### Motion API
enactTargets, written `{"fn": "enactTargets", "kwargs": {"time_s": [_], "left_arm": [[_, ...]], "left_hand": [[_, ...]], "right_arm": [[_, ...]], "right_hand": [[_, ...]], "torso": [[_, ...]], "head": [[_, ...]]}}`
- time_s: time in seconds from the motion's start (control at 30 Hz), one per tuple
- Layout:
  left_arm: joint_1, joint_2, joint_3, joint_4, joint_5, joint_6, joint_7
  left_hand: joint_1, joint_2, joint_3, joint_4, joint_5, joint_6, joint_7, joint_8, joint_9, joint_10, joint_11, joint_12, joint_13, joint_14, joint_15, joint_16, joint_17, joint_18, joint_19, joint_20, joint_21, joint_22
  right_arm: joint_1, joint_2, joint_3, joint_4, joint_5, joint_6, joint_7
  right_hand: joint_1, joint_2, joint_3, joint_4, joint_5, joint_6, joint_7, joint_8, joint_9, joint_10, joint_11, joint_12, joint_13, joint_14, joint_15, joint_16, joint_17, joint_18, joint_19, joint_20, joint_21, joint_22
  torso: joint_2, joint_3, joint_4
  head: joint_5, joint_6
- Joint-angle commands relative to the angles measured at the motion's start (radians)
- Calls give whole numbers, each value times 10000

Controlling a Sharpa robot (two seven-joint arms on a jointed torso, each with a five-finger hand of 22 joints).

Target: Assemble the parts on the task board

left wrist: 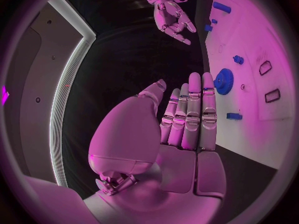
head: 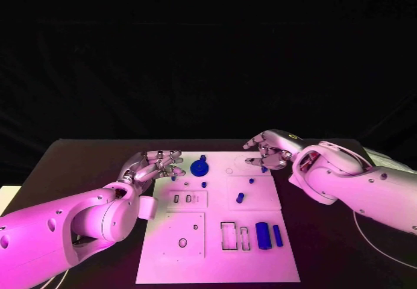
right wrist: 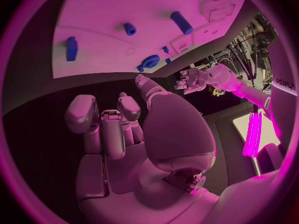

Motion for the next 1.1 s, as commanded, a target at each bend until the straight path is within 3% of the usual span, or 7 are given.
{"fn": "enactTargets", "kwargs": {"time_s": [0.03, 0.27, 0.43, 0.73, 1.1], "left_arm": [[9, 9, 7, 17, -7, 229, 108], [7, 53, 6, -3, -7, 258, 107], [5, 74, 6, -20, -7, 260, 105], [1, 118, 5, -46, -7, 275, 102], [-1, 131, 5, -63, -7, 283, 98]], "left_hand": [[39, 4, 23, -29, -1, 11, 44, -32, 8, -1, 60, -55, -15, -84, -15, -60, -14, 127, -79, -3, -60, -13], [39, 4, 23, -29, -1, 11, 44, -32, 8, -1, 60, -55, -15, -84, -15, -60, -14, 127, -79, -3, -60, -13], [39, 4, 23, -29, -1, 11, 44, -32, 8, -1, 60, -55, -15, -84, -15, -60, -14, 127, -79, -3, -60, -13], [39, 4, 23, -29, -1, 11, 44, -32, 8, -1, 60, -55, -15, -84, -15, -60, -14, 127, -79, -3, -60, -13], [39, 4, 23, -29, -1, 11, 44, -32, 8, -1, 60, -55, -15, -84, -15, -60, -14, 127, -79, -3, -60, -13]], "right_arm": [[-4, -290, -12, -173, 1578, 192, 1720], [-87, -549, -59, -968, 1905, 622, 2136], [-178, -503, -108, -1318, 1901, 813, 2095], [-430, -148, -136, -1932, 1674, 981, 1950], [-590, 184, -137, -2287, 1654, 1103, 1957]], "right_hand": [[126, -67, -15, -85, 21, 75, -9, 29, 5, 5, 3, 10, -25, 715, -57, 62, 975, -69, 35, -11, 55, 5], [176, -157, -70, -150, -4, 91, -12, 14, -6, 17, 1, 44, 7, 719, -58, 74, 1001, -71, 32, -13, 59, 13], [209, -189, -102, -187, -65, 89, -11, -4, -16, 21, 2, 54, 16, 719, -57, 77, 1008, -70, 26, -14, 56, 6], [233, -182, -116, -206, -130, 94, -10, -13, -21, 28, 4, 65, 25, 716, -56, 71, 999, -68, 17, -14, 50, -8], [311, -102, -84, -247, -155, 147, -13, -5, -20, 58, -1, 123, 74, 717, -59, 75, 1009, -69, 16, -16, 54, -3]], "torso": [[-40, 67, -91], [-49, 145, -140], [-46, 111, -116], [-47, 95, -100], [-55, 85, -116]], "head": [[-31, -2], [-67, -13], [-132, -30], [-113, -104], [-99, -131]]}}
